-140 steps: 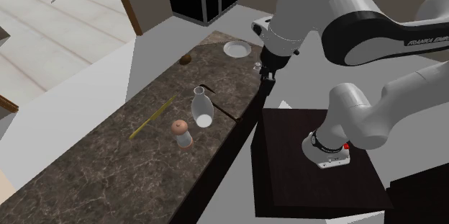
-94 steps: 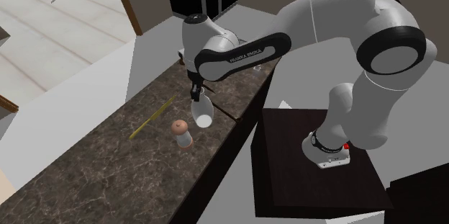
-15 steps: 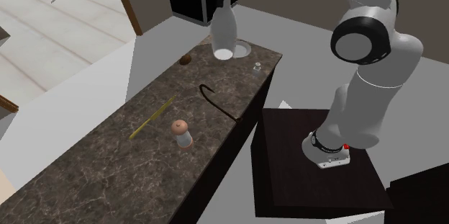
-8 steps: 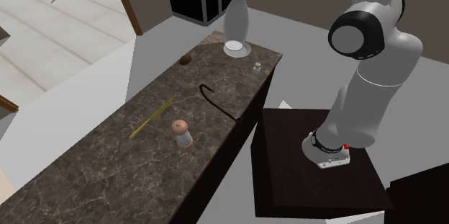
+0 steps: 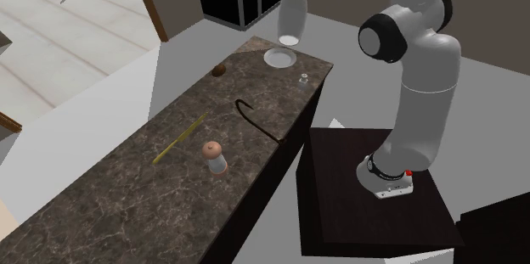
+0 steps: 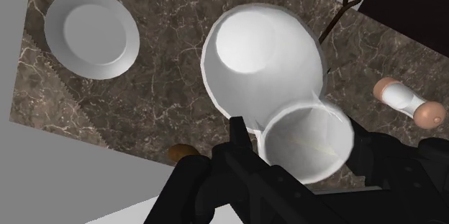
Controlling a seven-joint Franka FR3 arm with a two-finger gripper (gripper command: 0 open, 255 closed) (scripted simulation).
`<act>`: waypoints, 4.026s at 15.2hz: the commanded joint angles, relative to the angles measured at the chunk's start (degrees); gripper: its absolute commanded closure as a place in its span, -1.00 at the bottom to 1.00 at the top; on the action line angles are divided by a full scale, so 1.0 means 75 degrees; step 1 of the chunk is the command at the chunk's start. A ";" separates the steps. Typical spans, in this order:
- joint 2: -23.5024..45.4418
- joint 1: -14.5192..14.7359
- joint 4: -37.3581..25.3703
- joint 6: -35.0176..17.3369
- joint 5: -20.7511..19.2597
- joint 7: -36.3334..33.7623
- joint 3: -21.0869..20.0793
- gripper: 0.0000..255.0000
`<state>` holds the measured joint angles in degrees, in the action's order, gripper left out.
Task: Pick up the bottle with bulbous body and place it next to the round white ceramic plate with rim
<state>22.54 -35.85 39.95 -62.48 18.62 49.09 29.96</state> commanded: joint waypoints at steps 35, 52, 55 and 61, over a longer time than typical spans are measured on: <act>-0.2531 0.1468 0.7318 -0.5022 -0.1551 0.0118 -0.0060 1.00; -0.2429 0.1489 0.8952 -0.6735 -0.1436 0.0309 -0.0088 1.00; -0.2355 0.1485 0.9181 -0.7023 -0.1379 0.0367 -0.0092 1.00; -0.2215 0.1473 0.9496 -0.7453 -0.1271 0.0467 -0.0102 1.00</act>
<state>5.78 -24.79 111.08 -118.11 8.98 52.52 29.21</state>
